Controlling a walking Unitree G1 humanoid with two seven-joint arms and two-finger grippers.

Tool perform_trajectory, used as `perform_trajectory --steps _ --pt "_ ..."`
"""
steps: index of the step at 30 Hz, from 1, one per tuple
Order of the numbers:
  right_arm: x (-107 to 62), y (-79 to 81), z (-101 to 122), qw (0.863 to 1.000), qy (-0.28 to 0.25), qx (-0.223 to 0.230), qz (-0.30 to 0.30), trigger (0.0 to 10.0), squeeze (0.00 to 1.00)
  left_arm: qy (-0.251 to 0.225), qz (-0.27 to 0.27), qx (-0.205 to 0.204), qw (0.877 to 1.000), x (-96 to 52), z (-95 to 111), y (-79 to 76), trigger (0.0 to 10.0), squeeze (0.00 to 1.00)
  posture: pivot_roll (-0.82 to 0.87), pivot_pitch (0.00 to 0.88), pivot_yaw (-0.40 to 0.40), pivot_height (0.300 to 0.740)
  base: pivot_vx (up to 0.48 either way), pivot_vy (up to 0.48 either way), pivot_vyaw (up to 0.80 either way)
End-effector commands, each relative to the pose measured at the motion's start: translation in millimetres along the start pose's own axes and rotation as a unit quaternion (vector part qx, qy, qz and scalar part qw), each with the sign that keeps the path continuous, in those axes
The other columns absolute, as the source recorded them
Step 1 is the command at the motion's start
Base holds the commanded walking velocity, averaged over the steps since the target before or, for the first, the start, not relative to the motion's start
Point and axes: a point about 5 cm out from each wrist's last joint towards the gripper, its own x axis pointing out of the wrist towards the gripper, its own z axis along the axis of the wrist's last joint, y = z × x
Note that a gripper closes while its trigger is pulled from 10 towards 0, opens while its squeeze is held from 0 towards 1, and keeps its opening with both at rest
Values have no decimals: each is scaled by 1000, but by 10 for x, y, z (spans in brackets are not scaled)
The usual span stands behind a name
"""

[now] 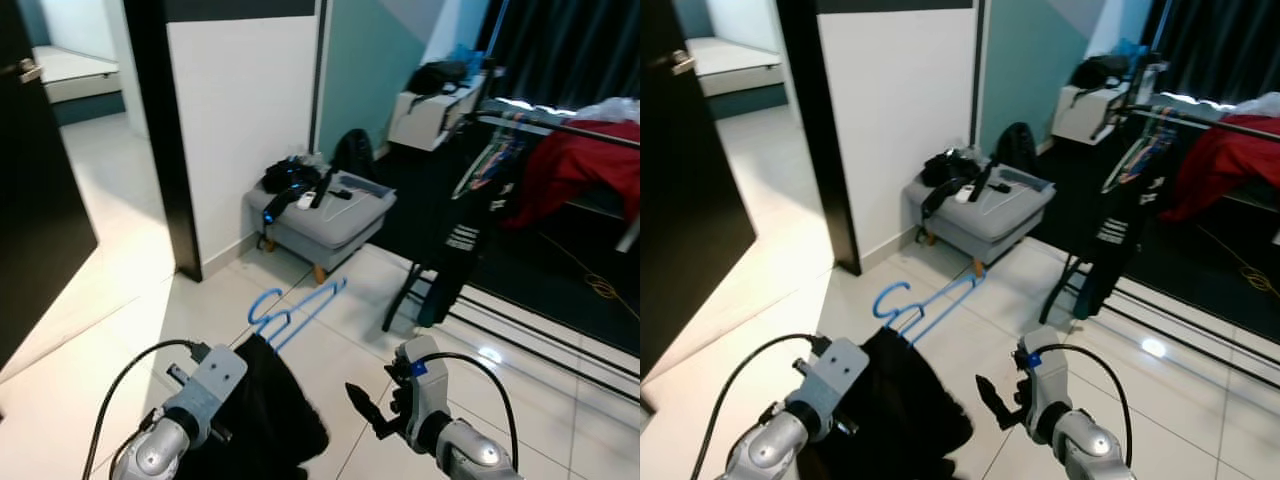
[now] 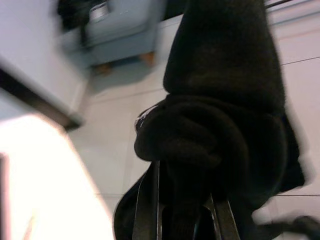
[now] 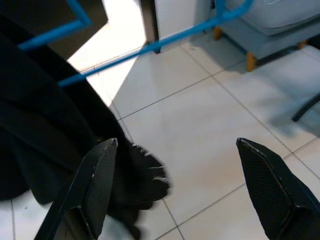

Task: Hang hanger

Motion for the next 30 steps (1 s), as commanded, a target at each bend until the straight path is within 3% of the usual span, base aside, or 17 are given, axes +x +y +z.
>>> perform_trajectory --steps 1,3,5,6,8,10,12,15,16,17,18,22,24,25,30 --pt "-23 7 -6 1000 -14 4 10 10000 0 -33 -38 -9 999 0 84 -29 10000 0 -4 0 -46 740 0 0 -744" --pt "-37 19 6 999 -22 15 24 10000 0 -50 -50 5 997 -1 132 10 10000 0 -10 0 -41 740 0 0 -744" --pt "-115 13 53 997 -39 30 64 10000 0 -87 -60 51 993 -2 317 324 10000 0 -14 0 -39 740 0 0 0" --pt "-115 13 53 997 -39 30 64 10000 0 -87 -60 51 993 -2 317 324 10000 0 -14 0 -39 740 0 0 0" --pt "-189 0 95 993 -50 47 94 10000 0 -119 -63 92 987 -29 511 620 10000 0 -15 0 -32 740 0 0 0" --pt "-189 0 95 993 -50 47 94 10000 0 -119 -63 92 987 -29 511 620 10000 0 -15 0 -32 740 0 0 0" --pt "-291 -30 138 987 -60 72 131 10000 0 -151 -64 160 973 -79 757 972 10000 0 -18 0 -20 740 0 0 0" --pt "-291 -30 138 987 -60 72 131 10000 0 -151 -64 160 973 -79 757 972 10000 0 -18 0 -20 740 0 0 0" --pt "-366 -45 144 983 -63 86 151 10000 0 -168 -61 193 965 -103 895 1140 10000 0 -23 0 -11 740 0 0 0" --pt "-450 -60 140 978 -67 97 170 10000 0 -189 -72 198 959 -126 1026 1245 10000 0 -27 0 -6 740 0 0 0" --pt "-450 -60 140 978 -67 97 170 10000 0 -189 -72 198 959 -126 1026 1245 10000 0 -27 0 -6 740 0 0 0" --pt "-807 -138 141 956 -105 159 225 10000 0 -273 -164 180 931 -301 1471 1373 10000 0 -50 0 10 740 0 0 0" --pt "-807 -138 141 956 -105 159 225 10000 0 -273 -164 180 931 -301 1471 1373 10000 0 -50 0 10 740 0 0 0" --pt "-873 -162 162 950 -116 174 232 10000 0 -302 -179 185 918 -365 1657 1432 10000 0 -54 0 15 740 0 0 0" --pt "-871 -155 179 952 -112 165 233 10000 0 -327 -191 197 904 -413 1818 1456 10000 0 -55 0 20 740 0 0 0"
